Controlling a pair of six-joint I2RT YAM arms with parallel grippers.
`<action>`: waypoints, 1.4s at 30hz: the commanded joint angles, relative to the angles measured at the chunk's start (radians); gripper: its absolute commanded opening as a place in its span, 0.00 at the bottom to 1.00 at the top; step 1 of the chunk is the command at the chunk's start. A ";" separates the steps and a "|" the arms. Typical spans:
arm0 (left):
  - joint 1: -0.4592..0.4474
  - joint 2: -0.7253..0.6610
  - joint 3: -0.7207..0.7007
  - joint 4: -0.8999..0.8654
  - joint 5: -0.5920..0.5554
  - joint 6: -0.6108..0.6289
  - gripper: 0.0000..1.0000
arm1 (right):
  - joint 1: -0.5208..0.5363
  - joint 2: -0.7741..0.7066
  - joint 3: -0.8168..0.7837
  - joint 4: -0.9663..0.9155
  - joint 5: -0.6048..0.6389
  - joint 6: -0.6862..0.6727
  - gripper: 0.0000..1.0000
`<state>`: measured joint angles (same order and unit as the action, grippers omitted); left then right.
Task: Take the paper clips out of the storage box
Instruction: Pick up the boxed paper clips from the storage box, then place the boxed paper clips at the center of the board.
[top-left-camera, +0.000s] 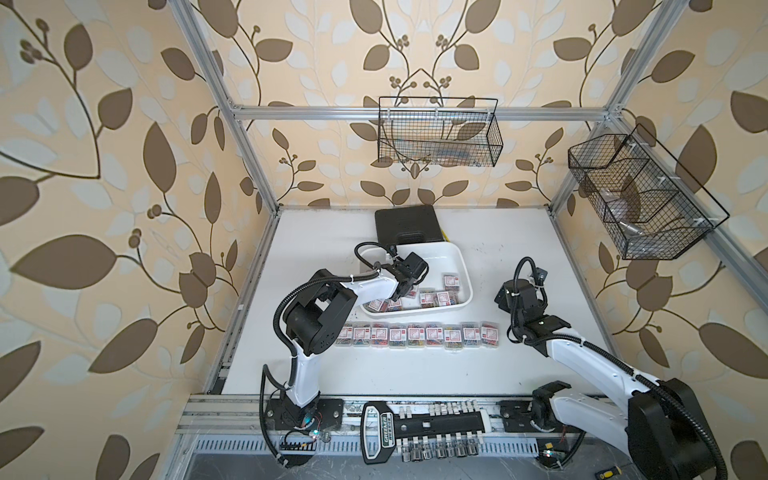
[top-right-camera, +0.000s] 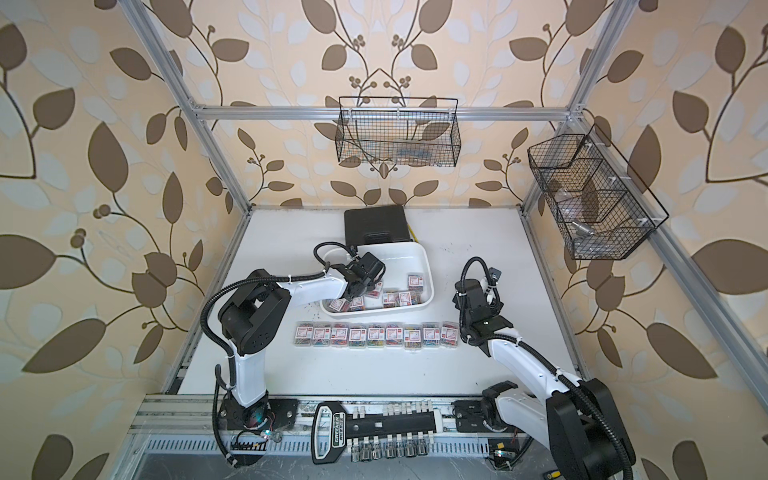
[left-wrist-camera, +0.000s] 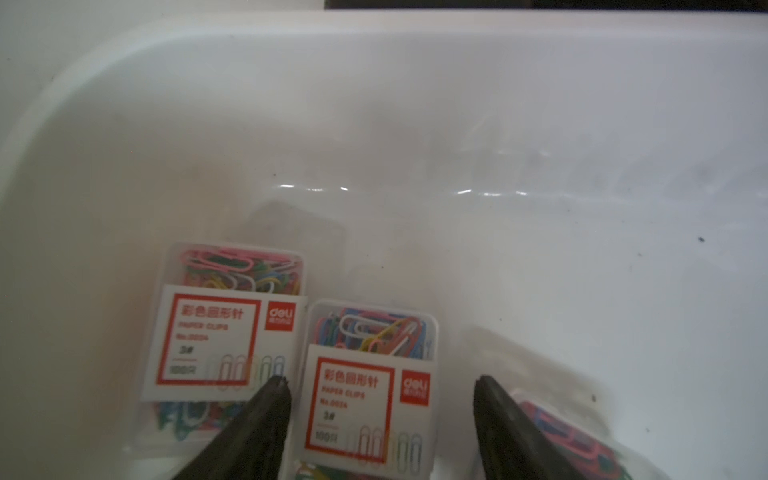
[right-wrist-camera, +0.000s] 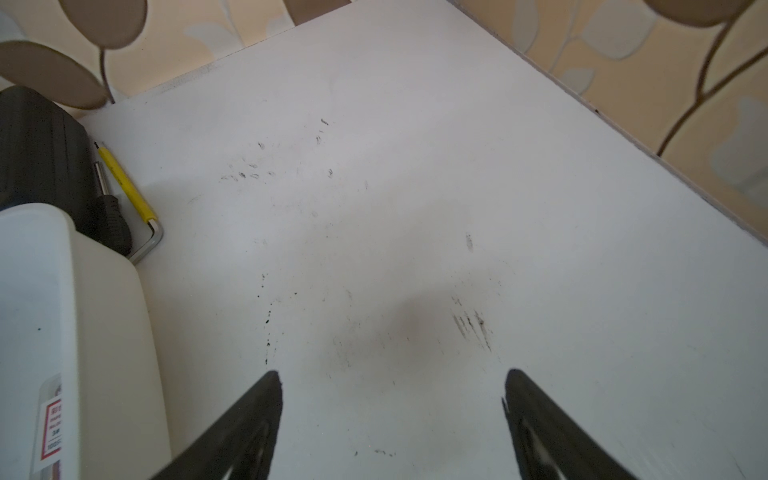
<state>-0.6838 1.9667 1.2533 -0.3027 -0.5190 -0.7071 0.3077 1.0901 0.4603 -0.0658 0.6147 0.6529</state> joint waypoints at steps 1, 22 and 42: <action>0.019 0.046 0.003 -0.042 0.047 -0.006 0.75 | 0.006 0.007 0.032 -0.017 0.028 -0.005 0.84; 0.021 -0.111 0.045 -0.122 0.026 0.071 0.52 | 0.012 0.005 0.032 -0.020 0.038 -0.002 0.84; 0.017 -0.657 -0.284 -0.233 -0.028 0.081 0.47 | 0.015 0.008 0.033 -0.018 0.042 -0.004 0.84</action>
<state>-0.6724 1.4143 1.0000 -0.4808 -0.5018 -0.6125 0.3141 1.0901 0.4603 -0.0692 0.6296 0.6533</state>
